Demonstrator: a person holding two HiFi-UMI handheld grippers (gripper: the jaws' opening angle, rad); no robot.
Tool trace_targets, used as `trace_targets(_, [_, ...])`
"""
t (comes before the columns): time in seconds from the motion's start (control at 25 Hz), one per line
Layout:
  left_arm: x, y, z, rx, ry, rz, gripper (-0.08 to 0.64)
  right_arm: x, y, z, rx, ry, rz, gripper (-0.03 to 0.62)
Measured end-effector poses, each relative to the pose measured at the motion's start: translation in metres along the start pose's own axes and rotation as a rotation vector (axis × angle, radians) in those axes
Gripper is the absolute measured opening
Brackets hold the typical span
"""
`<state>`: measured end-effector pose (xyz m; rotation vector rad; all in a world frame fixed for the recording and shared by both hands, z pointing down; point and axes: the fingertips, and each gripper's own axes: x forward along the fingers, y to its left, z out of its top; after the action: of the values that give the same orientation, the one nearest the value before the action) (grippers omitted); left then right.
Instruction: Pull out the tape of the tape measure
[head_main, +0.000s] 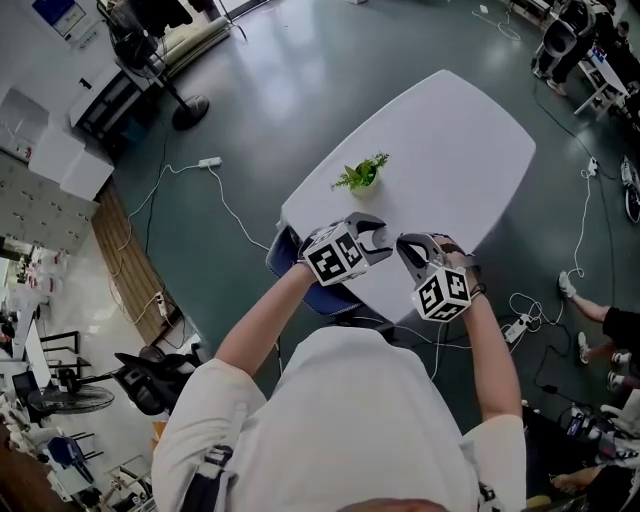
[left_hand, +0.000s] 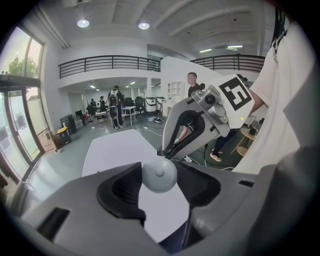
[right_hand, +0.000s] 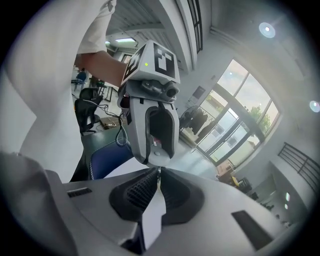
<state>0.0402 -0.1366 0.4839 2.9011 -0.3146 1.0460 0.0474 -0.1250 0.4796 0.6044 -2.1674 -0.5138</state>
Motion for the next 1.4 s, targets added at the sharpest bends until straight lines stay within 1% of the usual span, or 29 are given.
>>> trace_targets(0.12, [-0.001,-0.004,-0.006,0.016,0.002,0.014,0.221,-0.002,0.005,-0.001,0.027,-0.006,0.011,0.04])
trace_targets(0.32, [0.0,-0.006,-0.005,0.031,-0.018,0.038,0.219,-0.006,0.007,-0.006,0.056,-0.014,0.02,0.04])
trace_targets(0.64, [0.003,-0.009,-0.013,0.052,0.002,0.054,0.219,-0.008,0.014,-0.019,0.088,0.018,0.036,0.037])
trace_targets(0.72, [0.001,-0.006,-0.015,0.049,0.007,0.068,0.219,-0.011,0.014,-0.027,0.102,0.031,0.036,0.037])
trace_targets(1.0, [-0.01,-0.001,-0.017,0.025,-0.002,0.077,0.219,-0.026,0.012,-0.041,0.154,0.043,0.02,0.037])
trace_targets(1.2, [-0.01,-0.004,-0.016,0.021,-0.021,0.055,0.219,-0.032,0.007,-0.049,0.199,0.035,0.008,0.035])
trace_targets(1.28, [-0.008,-0.004,-0.016,0.025,-0.023,0.053,0.219,-0.032,0.007,-0.054,0.203,0.046,0.008,0.035])
trace_targets(1.4, [-0.008,0.001,-0.022,0.021,-0.008,0.072,0.219,-0.032,0.006,-0.069,0.216,0.082,0.003,0.035])
